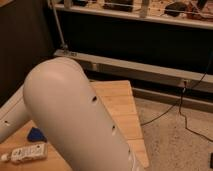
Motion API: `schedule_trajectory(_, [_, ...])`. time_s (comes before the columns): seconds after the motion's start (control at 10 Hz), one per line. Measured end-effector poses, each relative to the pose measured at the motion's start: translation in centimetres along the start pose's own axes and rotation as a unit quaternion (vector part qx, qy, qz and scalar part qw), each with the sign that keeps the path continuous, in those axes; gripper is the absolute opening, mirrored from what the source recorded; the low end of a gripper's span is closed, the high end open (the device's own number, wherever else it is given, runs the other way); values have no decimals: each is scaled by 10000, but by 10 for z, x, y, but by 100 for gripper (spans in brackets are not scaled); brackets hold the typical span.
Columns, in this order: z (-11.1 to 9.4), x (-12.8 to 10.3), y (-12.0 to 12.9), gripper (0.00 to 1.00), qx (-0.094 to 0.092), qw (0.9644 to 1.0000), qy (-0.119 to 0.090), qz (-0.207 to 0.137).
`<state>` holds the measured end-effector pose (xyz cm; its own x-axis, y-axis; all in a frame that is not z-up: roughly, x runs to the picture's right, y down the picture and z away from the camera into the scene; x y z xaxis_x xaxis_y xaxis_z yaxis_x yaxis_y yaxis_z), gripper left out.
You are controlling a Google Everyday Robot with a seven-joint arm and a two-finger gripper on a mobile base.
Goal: Place the bottle in the ceramic bowl
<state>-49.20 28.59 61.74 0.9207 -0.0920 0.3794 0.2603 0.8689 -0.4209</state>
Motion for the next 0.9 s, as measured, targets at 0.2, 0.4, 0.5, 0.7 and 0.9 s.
schedule_trajectory(0.2, [15,12,-24,65,58,9995,224,195])
schedule_trajectory(0.4, [19,27,-42,65,16,9984,417,375])
schedule_trajectory(0.5, [18,33,-46,65,-16,9979,477,433])
schedule_trajectory(0.7, [6,61,-61,65,-154,9956,625,676])
schedule_trajectory(0.9, [-6,84,-59,65,-294,9945,712,712])
